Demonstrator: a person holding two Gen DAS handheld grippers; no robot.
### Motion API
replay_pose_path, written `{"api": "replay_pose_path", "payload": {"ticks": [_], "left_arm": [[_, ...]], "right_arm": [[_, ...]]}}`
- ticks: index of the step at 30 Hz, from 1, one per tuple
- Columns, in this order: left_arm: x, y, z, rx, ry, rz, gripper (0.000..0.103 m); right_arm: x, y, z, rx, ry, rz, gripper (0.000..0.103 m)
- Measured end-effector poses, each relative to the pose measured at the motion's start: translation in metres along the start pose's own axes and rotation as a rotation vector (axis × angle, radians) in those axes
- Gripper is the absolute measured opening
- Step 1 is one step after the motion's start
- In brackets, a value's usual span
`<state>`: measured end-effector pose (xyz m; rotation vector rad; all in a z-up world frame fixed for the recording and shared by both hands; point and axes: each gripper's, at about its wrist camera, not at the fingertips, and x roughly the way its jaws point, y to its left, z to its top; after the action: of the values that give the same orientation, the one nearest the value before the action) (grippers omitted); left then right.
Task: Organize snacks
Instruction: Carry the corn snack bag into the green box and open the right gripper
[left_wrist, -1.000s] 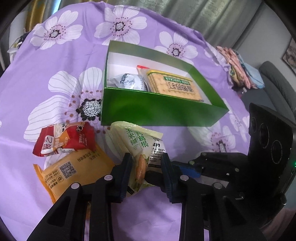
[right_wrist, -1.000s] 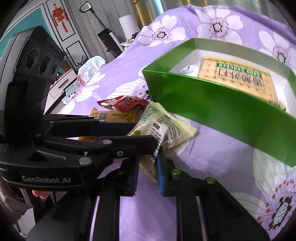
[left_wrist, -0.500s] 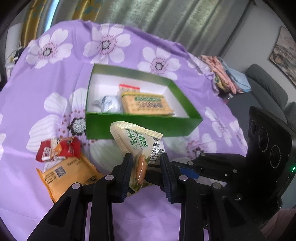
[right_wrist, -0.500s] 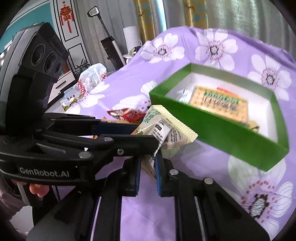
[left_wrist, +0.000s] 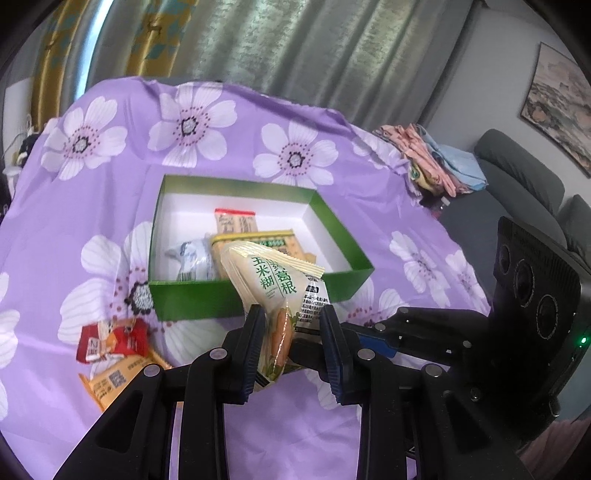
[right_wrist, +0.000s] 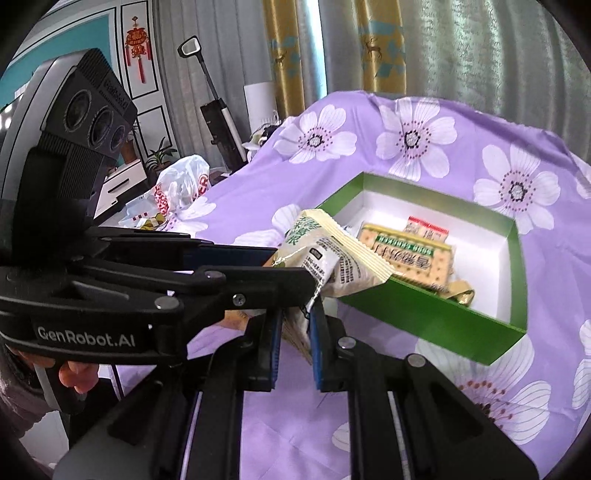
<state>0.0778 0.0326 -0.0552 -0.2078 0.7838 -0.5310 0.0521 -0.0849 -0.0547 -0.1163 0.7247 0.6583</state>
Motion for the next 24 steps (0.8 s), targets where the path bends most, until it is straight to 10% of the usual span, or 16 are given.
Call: {"api": "replay_pose_path", "payload": {"ticks": [24], "left_arm": [[0.089, -0.007, 0.088, 0.003, 0.031, -0.092, 0.031]], "right_arm": [[0.020, -0.099, 0.045, 0.109, -0.023, -0.062, 0.014]]}}
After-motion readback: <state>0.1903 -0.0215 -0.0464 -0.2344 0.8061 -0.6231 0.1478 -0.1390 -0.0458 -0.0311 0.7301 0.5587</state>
